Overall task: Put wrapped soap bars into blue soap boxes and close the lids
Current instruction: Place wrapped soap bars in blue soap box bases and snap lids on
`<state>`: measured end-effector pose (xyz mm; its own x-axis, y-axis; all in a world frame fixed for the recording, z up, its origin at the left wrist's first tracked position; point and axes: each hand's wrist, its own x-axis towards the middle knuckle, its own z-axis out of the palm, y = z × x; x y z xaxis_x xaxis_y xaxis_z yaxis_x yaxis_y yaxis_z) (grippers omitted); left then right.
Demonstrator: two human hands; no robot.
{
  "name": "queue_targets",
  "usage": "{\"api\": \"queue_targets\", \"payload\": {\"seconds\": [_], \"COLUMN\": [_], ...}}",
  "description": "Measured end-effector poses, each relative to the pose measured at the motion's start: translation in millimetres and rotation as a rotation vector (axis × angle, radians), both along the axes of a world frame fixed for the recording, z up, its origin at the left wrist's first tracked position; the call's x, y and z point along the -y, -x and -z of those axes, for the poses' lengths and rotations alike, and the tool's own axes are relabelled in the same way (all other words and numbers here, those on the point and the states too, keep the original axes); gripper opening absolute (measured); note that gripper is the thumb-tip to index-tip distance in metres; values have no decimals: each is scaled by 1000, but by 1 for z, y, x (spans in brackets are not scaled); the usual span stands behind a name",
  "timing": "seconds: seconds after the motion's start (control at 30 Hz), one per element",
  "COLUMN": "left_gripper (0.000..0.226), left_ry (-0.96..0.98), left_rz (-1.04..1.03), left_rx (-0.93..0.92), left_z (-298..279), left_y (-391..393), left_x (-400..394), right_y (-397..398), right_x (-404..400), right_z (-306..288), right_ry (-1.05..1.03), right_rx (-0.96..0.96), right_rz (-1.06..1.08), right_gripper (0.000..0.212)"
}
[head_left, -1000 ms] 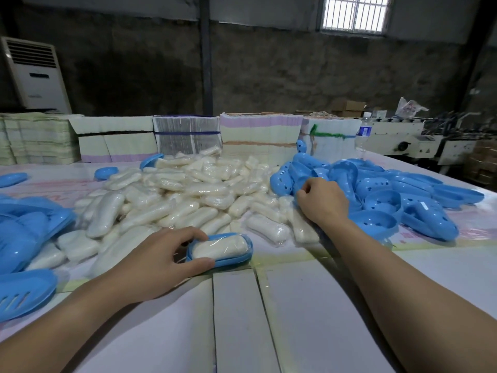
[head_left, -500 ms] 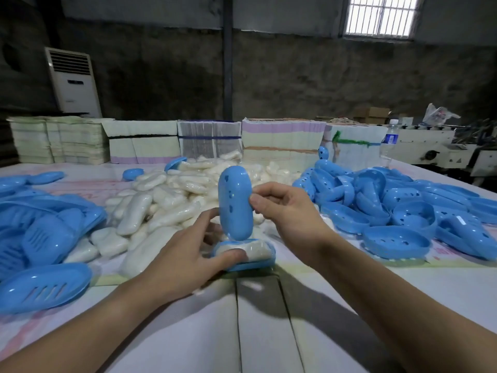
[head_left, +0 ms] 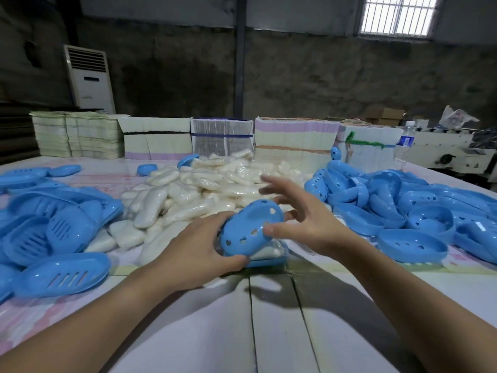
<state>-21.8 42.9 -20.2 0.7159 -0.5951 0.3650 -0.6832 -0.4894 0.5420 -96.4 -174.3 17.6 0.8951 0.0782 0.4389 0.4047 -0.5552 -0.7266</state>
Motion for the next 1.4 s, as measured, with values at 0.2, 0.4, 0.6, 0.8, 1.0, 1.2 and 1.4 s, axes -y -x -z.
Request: {"api": "queue_targets", "payload": {"seconds": [0.2,0.4,0.6,0.8,1.0,1.2,1.4], "left_gripper": [57,65,66,62,66,42,40], "left_ry": [-129,-140,-144,-177,-166,-89,-149], "left_rz": [54,14,35,84,103,79,54], "left_rx": [-50,-45,-55,-33,10,88,100], "left_z": [0,4,6,9,9,10,7], "left_y": [-2,-5,-6,-10,-9,-8,-9], "left_x": [0,2,2,2,0,1,0], "right_y": [-8,-13,-14,-12,-12,-12,-12], "right_x": [9,16,18,18,20,19,21], "right_z": [13,16,10,14,14,15,14], "right_ry": [372,388,481,589,586,476,481], "right_rx": [-122,-229,-252,-320,-255,-275,-278], "right_rz": [-27,9,9,17,53,-20,-30], "right_gripper": [51,40,42,81,66,41,54]}}
